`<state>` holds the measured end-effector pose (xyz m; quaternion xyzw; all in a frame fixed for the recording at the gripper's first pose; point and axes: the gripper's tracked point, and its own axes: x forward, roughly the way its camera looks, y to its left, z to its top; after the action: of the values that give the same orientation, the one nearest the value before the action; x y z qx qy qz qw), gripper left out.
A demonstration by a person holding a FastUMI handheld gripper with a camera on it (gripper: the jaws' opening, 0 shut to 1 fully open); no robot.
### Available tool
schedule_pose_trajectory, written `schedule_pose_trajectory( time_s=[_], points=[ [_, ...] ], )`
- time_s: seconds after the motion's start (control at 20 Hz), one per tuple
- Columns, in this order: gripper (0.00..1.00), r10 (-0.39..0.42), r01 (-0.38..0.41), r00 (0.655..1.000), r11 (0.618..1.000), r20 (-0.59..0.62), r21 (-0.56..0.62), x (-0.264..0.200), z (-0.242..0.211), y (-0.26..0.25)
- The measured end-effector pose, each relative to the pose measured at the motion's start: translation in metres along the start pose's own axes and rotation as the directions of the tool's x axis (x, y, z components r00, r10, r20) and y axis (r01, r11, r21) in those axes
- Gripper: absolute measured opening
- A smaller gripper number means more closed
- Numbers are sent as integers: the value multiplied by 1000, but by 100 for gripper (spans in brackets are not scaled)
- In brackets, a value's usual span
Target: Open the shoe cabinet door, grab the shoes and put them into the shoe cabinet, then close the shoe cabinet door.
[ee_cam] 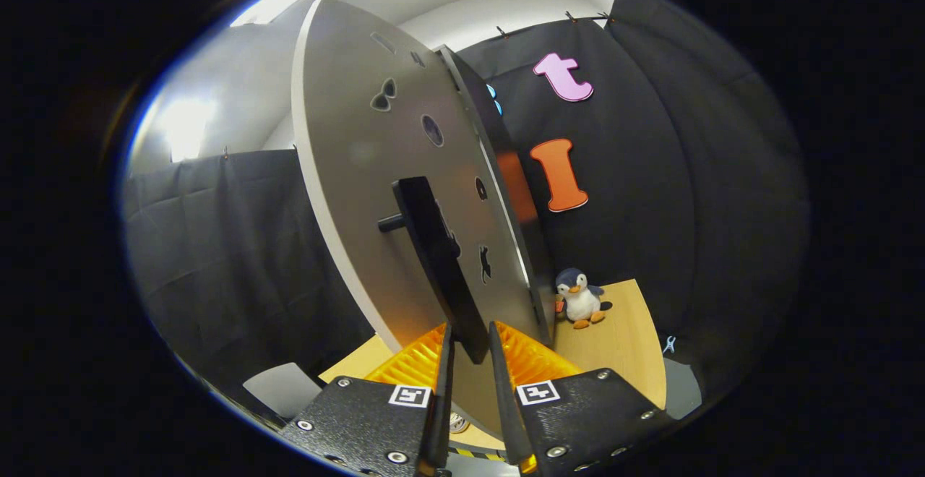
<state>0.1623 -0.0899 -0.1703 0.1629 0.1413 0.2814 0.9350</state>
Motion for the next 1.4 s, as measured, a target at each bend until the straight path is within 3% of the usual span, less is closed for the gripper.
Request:
schedule_pose_trajectory(
  time_s=[0.3,0.45,0.65,0.95,1.15,1.4],
  points=[
    [32,-58,58,998,998,34,-18,-26,0,24],
    [32,-55,55,998,998,33,3,-31,-4,52],
    [32,-107,108,994,993,22,-37,-30,-19,92],
    [36,-205,193,976,970,-69,-151,7,-81,145],
    [45,-271,232,951,944,-152,-234,44,-140,166],
    [48,-317,255,907,938,-277,-235,87,-222,169]
  ],
)
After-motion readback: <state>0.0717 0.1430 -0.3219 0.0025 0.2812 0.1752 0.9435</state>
